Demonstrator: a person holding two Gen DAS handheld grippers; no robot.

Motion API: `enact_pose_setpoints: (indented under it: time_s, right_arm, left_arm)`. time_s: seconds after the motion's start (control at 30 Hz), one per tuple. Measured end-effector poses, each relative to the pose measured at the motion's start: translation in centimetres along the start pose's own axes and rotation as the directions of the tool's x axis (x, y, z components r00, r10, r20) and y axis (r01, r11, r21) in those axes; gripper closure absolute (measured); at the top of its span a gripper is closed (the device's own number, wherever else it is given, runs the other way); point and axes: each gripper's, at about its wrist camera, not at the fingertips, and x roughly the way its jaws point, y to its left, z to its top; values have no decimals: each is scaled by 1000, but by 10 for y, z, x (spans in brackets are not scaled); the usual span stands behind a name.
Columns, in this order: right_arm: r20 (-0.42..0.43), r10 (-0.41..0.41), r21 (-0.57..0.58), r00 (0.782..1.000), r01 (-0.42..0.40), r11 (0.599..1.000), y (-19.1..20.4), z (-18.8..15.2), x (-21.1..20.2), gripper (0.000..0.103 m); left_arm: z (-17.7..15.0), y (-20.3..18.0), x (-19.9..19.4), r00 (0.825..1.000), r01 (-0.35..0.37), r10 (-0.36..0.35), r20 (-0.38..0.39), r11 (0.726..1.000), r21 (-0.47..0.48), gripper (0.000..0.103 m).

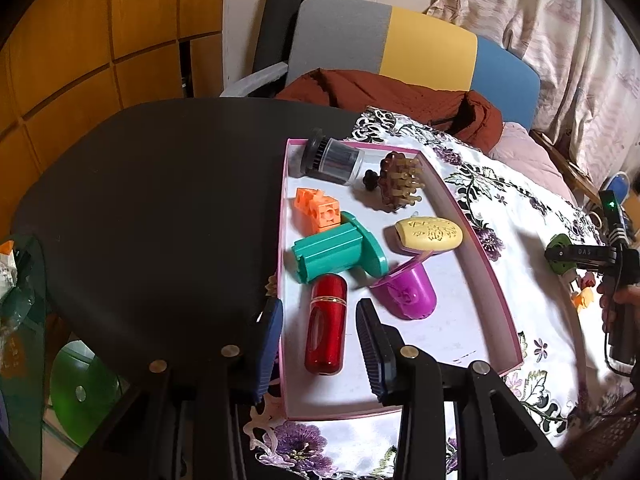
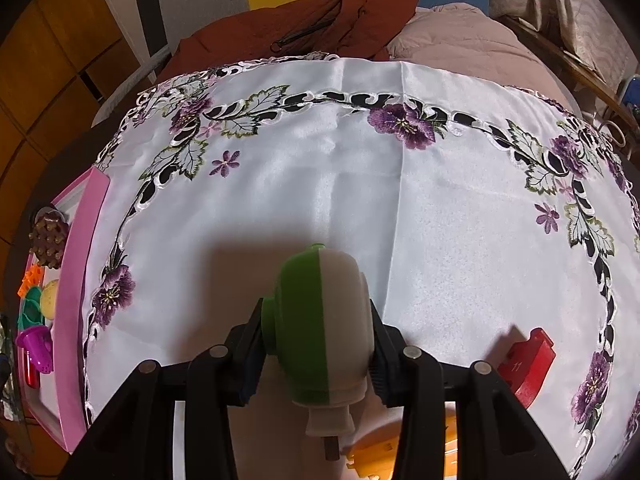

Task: Organize rigid objects
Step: 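Withdraw the left gripper from the tray, then carry the green plug-in device with the right gripper over the tray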

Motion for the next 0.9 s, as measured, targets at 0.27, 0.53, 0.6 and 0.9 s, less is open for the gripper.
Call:
enact_pose_setpoints:
  time_s: [0.27,0.53,0.6,0.9]
  right_arm:
    - [45,30,17,999,-30,999,9,1,-20,61]
    - [48,140,-71,989,-136,988,67,-8,-48,61]
    - [35,176,-122,984,-171,978,91,-13,-55,61]
    - [-90,273,-394,958,-286,874,224,-52,-70,61]
  left_arm:
    - [-1,8,0,1000,-4,4,4,1000,-11,64]
    - [-3,18,0,1000,-6,6,5,999,-33,64]
    - [-4,22,0,1000,-6,6,6,999,-43,64]
    - [-7,45,0,999,-41,42,8,995,-90,64]
